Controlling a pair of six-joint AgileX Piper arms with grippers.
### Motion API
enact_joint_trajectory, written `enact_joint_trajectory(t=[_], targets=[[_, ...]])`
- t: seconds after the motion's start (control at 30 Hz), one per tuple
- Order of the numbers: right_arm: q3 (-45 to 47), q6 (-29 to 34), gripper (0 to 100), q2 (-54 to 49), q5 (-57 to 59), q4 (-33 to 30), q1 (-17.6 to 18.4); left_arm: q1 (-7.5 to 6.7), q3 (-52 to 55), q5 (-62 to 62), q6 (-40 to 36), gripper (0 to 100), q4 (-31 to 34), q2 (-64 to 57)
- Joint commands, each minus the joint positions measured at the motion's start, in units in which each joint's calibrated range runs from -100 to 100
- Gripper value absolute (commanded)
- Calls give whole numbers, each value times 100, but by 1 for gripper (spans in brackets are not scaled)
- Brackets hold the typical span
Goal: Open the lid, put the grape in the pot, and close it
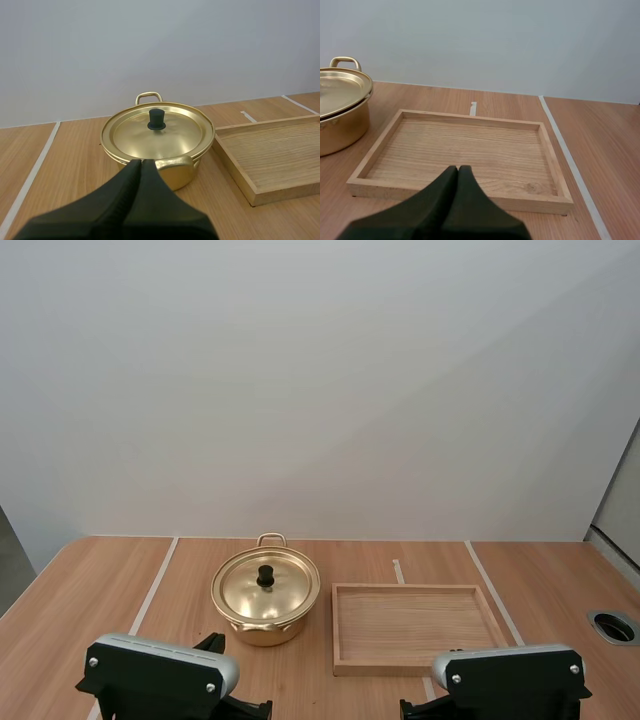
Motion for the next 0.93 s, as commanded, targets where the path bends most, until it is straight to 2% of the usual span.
enact_joint_trajectory(t=[0.0,0.9], targets=[[0,48,0,-43,-152,7,4,-12,13,23,-33,0,-43,-28],[0,48,0,-43,-152,7,4,-12,13,22,-33,0,-43,-28]])
